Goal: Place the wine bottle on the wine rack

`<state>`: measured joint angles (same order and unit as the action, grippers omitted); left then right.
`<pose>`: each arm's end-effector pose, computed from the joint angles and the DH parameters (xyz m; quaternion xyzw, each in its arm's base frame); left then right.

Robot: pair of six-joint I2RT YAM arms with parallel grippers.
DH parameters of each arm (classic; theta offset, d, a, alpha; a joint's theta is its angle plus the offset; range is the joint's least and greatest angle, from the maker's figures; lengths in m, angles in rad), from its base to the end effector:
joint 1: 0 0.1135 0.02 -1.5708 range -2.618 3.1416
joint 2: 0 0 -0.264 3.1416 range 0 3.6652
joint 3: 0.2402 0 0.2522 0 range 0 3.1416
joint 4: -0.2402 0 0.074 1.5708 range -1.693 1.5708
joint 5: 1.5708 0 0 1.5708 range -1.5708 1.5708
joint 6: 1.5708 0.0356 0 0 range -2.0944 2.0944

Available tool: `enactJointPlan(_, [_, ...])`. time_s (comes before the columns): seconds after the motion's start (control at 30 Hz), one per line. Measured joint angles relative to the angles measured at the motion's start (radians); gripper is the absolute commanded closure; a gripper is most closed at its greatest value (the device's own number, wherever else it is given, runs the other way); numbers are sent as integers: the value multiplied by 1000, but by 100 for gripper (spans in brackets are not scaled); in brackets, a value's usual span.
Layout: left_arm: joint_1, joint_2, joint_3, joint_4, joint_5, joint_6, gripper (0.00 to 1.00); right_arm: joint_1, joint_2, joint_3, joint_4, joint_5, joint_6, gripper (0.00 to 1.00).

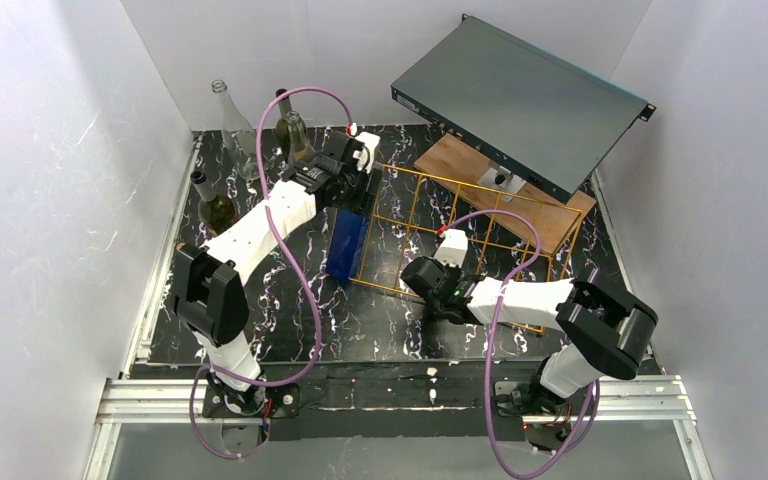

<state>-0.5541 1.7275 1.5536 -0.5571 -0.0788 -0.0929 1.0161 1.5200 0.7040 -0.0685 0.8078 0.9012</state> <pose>0.3368 -0.2051 0.3179 0.1929 0.8919 -0.0954 0.3977 0.1697 0.2250 0.1636 0.0823 0.8721 0.0405 0.4807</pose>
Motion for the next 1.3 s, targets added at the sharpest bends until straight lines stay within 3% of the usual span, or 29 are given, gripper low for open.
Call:
enactJointPlan(0.07, [0,-5,-8,10,0,0,13,0,0,0,0,0,0,99])
enactJointPlan(0.1, [0,-6,-10,12,1,-3,10,0,0,0,0,0,0,99])
enactJointPlan(0.7, [-5,-46,-85,53,34,-8,8,0,-1,0,-1,-1,-3,99])
enactJointPlan(0.87, [-5,-153,-170,105,22,3,8,0,-4,0,-3,-4,-7,87])
enactJointPlan(0.93, [-5,-216,-209,130,18,9,5,0,-5,0,-4,-6,-11,77])
enactJointPlan(1.1, [-5,-449,-358,248,24,27,2,8,-6,14,-42,-6,-81,62])
enactJointPlan(1.3, [-5,-668,-373,261,76,10,2,12,-9,34,-79,-8,-145,43])
